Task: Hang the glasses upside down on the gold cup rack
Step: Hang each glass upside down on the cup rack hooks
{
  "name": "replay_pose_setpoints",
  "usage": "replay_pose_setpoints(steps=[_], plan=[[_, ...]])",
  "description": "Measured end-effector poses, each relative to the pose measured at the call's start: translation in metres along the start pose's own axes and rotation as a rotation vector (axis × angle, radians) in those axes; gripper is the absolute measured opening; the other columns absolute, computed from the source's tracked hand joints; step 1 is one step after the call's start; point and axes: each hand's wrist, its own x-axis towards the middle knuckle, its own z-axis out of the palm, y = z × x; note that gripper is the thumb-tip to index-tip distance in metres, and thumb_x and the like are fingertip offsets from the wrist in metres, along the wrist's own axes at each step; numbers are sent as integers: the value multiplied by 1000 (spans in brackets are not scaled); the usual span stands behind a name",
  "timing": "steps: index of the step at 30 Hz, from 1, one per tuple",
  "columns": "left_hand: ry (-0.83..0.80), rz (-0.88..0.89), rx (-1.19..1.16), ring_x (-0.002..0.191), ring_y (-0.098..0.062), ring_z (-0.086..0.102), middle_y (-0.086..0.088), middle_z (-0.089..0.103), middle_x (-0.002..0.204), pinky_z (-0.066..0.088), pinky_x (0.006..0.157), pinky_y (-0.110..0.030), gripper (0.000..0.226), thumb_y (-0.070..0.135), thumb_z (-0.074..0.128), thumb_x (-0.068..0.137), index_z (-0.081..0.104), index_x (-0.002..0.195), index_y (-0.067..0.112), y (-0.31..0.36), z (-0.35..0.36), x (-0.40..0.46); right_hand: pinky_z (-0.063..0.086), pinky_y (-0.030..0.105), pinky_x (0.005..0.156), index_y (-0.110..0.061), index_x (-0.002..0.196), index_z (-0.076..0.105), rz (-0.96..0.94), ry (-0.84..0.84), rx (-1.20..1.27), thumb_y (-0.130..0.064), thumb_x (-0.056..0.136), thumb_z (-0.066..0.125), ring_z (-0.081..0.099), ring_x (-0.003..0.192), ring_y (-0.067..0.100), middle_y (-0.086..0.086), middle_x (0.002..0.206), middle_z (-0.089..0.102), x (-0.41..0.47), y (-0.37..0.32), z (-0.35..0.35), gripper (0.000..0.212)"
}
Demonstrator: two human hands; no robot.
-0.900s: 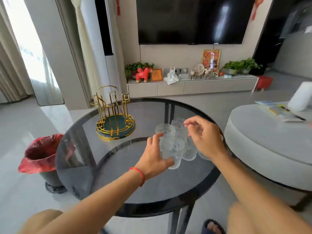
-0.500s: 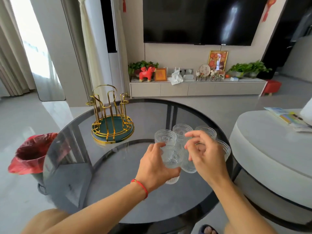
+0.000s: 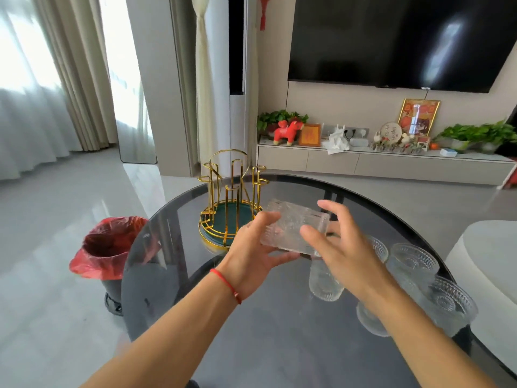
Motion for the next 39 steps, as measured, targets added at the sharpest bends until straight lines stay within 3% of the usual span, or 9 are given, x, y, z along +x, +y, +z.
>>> replay_pose_setpoints(steps=[4, 8, 12, 16, 24, 29, 33, 37, 39], plan=[[10, 0, -20, 107, -32, 74, -17, 75, 120, 63, 82, -37, 53, 56, 78, 81, 76, 116, 17, 8, -25, 17, 62, 31, 76, -34, 134, 58, 113, -38, 243, -53, 84, 77, 81, 91, 18, 3, 119, 77, 39, -4, 23, 57], [264, 144, 413, 101, -25, 72, -6, 73, 111, 65, 80, -41, 63, 77, 55, 84, 67, 114, 23, 7, -48, 37, 63, 38, 78, -30, 118, 63, 91, 76, 322, -37, 85, 84, 78, 95, 8, 0, 113, 81, 71, -3, 31, 40], [491, 436, 1180, 102, -21, 60, -1, 68, 104, 50, 84, -30, 24, 35, 58, 93, 71, 105, 19, -1, -80, 53, 63, 39, 80, -35, 118, 61, 22, 285, 248, -50, 71, 86, 76, 89, 3, 0, 122, 72, 111, -21, 16, 56], [395, 439, 1561, 119, -22, 49, 2, 61, 121, 49, 96, -39, 31, 29, 62, 90, 67, 120, 22, -10, -98, 59, 63, 39, 85, -26, 132, 57, -4, 332, 242, -49, 72, 85, 74, 108, 21, 5, 131, 69, 168, -45, 12, 71], [337, 346, 1791, 134, -23, 39, 4, 47, 147, 38, 106, -41, 43, 31, 53, 90, 55, 133, 29, -16, -109, 62, 56, 51, 104, -19, 144, 60, -11, 267, 78, -42, 83, 79, 62, 125, 24, 4, 142, 64, 283, -65, 61, 68], [338, 327, 1806, 131, -27, 44, 0, 51, 144, 39, 108, -45, 45, 28, 51, 86, 56, 131, 25, -16, -113, 59, 56, 29, 73, -15, 145, 61, 10, 103, 57, -34, 86, 81, 67, 107, 16, 3, 132, 67, 317, -61, 85, 65], [315, 267, 1850, 127, -26, 45, -1, 52, 139, 36, 109, -43, 45, 28, 49, 89, 51, 134, 23, -21, -112, 61, 58, 40, 92, -15, 144, 61, 111, -42, 72, -24, 85, 84, 63, 126, 27, 9, 140, 66, 327, -48, 102, 64], [316, 216, 1864, 128, -27, 43, -2, 50, 139, 37, 108, -45, 48, 28, 48, 91, 45, 138, 20, -21, -113, 61, 56, 34, 81, -17, 142, 64, 120, -167, 50, -16, 84, 87, 61, 125, 26, 11, 143, 64, 327, -30, 114, 62], [314, 204, 1866, 128, -27, 43, -3, 50, 138, 38, 107, -45, 49, 27, 47, 90, 44, 139, 18, -22, -111, 61, 55, 41, 100, -18, 143, 64, 105, -252, 24, -14, 79, 90, 57, 130, 27, 13, 146, 62, 329, -23, 117, 69]])
